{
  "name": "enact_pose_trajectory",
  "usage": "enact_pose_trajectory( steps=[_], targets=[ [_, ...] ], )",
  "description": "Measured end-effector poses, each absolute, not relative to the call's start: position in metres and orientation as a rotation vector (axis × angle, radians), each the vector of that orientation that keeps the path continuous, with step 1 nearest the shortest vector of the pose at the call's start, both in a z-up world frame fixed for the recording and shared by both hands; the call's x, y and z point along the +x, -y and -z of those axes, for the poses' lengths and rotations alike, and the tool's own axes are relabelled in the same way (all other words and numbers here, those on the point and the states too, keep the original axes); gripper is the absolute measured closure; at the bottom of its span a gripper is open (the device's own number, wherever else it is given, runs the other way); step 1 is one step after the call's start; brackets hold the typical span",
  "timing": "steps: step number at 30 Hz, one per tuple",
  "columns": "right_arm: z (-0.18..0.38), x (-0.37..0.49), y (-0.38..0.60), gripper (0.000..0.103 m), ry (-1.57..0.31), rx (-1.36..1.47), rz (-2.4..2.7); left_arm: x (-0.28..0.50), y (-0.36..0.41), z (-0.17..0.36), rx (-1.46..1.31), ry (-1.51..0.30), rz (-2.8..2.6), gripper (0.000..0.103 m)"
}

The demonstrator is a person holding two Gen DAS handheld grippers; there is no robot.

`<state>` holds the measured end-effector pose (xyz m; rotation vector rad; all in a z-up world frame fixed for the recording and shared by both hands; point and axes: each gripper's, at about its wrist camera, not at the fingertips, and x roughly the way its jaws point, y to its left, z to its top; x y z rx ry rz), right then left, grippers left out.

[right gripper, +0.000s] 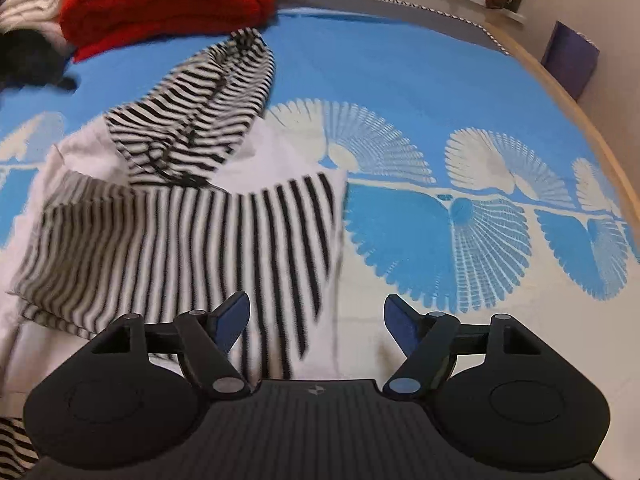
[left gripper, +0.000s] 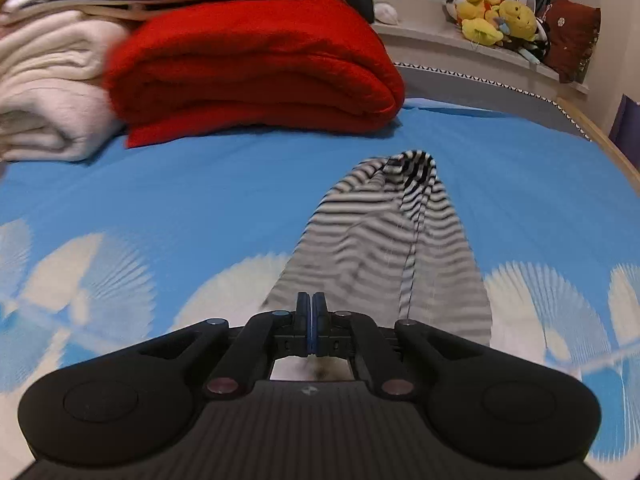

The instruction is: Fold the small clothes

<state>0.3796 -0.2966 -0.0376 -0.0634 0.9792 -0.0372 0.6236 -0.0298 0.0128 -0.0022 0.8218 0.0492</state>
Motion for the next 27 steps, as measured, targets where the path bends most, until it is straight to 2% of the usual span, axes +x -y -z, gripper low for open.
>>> enact_pose_trajectory(
  steps=[3, 4, 6, 8, 9, 10, 13, 15, 16, 17, 22, 25, 27],
  targets=[
    [0.048, 0.381, 0.302, 0.027, -0.999, -0.11, 0.046, 0.679, 0.045, 0.006, -0.001, -0.799, -0.01, 0.102],
    [0.051, 0.382, 0.303, 0.027, -1.004, -0.132, 0.053, 0.696, 0.05, 0.012, -0.005, -0.8, 0.0, 0.099],
    [0.057, 0.383, 0.306, 0.027, -1.013, -0.172, 0.068, 0.729, 0.063, 0.024, -0.017, -0.803, 0.0, 0.086],
    [0.06, 0.385, 0.305, 0.027, -1.014, -0.203, 0.075, 0.758, 0.075, 0.034, -0.025, -0.812, -0.007, 0.043],
    [0.06, 0.385, 0.302, 0.027, -1.011, -0.214, 0.063, 0.771, 0.081, 0.04, -0.029, -0.827, -0.014, 0.035],
    [0.06, 0.385, 0.3, 0.027, -1.008, -0.223, 0.05, 0.782, 0.086, 0.046, -0.03, -0.837, -0.023, 0.033],
    [0.063, 0.385, 0.293, 0.027, -1.015, -0.247, 0.022, 0.805, 0.1, 0.065, 0.012, -0.848, -0.062, 0.034],
    [0.067, 0.387, 0.293, 0.027, -1.028, -0.253, 0.027, 0.817, 0.101, 0.077, 0.053, -0.869, -0.098, 0.058],
    [0.069, 0.388, 0.293, 0.027, -1.031, -0.256, 0.031, 0.821, 0.101, 0.083, 0.076, -0.882, -0.102, 0.092],
    [0.068, 0.389, 0.293, 0.027, -1.03, -0.258, 0.03, 0.821, 0.1, 0.086, 0.097, -0.893, -0.103, 0.101],
    [0.06, 0.391, 0.302, 0.027, -1.012, -0.224, 0.05, 0.77, 0.093, 0.059, 0.125, -0.774, -0.007, 0.102],
    [0.051, 0.393, 0.305, 0.027, -0.994, -0.194, 0.065, 0.692, 0.078, 0.025, 0.068, -0.679, 0.097, 0.102],
    [0.042, 0.392, 0.305, 0.027, -0.971, -0.168, 0.068, 0.613, 0.063, 0.002, 0.047, -0.616, 0.189, 0.102]
  ],
)
